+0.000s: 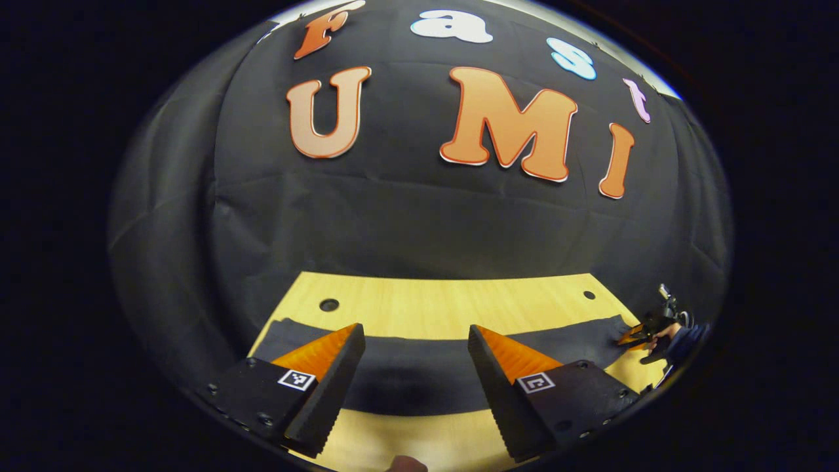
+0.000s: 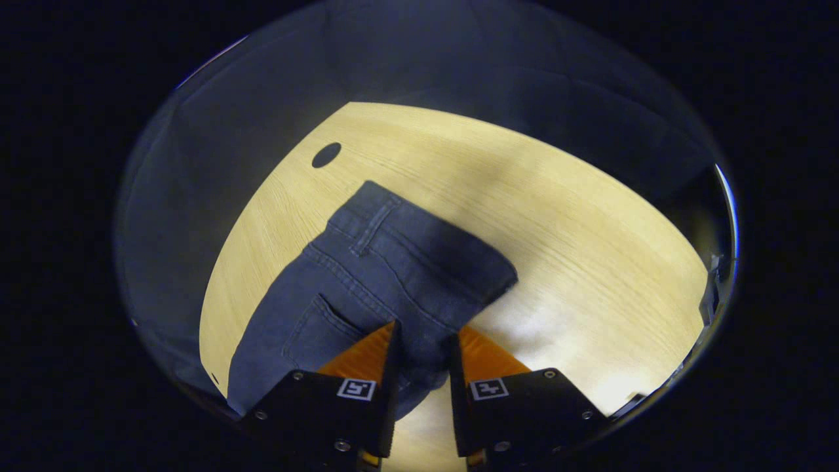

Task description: Grasp the waist and the cuffs of the jeans and fold them to make the two legs overlap; first hold the waist and fold one-third of the jeans toward the cuffs, then hold the cuffs and fold the remaining one-third in the same direction to finish folding.

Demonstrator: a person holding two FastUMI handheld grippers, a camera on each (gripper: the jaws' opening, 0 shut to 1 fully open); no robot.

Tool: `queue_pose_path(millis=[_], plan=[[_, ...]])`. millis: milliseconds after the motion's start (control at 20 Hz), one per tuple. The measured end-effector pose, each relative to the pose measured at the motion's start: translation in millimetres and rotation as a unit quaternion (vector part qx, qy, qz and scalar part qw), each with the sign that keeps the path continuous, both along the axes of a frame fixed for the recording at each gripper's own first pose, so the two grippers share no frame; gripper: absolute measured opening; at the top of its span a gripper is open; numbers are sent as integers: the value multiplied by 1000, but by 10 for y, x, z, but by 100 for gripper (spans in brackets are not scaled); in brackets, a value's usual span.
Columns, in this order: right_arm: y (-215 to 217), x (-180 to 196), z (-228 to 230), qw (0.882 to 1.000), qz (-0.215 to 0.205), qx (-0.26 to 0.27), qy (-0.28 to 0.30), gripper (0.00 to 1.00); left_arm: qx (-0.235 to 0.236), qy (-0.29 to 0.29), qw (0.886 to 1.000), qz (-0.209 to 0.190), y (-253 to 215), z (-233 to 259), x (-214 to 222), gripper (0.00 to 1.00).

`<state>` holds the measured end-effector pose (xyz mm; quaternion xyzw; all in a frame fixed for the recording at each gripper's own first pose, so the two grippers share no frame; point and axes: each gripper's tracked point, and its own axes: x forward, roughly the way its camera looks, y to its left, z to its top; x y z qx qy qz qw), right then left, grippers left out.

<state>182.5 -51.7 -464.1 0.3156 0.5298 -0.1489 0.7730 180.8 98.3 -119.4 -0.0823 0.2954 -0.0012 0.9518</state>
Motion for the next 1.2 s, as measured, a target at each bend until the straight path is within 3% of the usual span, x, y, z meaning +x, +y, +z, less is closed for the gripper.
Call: queue_pose_path(millis=[100,200,500,550,600,850,1000,1050,1200], plan=[[-53,75,-24,1000,-18,18,1,41,17,5,1000,-5,-71,-41,-63,95],[62,80,-16,999,-21,35,-1,22,21,3,1000,-14,-163,8,-103,95],[63,86,336,998,-32,23,-40,21,22,-6,999,-31,-210,48,-139,96],[77,67,432,998,-24,18,-52,21,21,-5,999,-37,-208,41,-139,100],[65,73,543,997,-20,9,-67,21,21,-6,999,-42,-187,38,-131,96],[188,78,911,993,17,-20,-113,21,11,-10,999,-45,-12,47,-210,96],[275,82,1083,990,25,-25,-136,21,22,-25,999,-39,140,133,-252,100],[285,59,1144,989,30,-26,-141,20,28,-34,998,-36,194,187,-251,95],[365,50,1293,987,37,-31,-155,20,47,-54,997,-27,316,303,-286,95]])
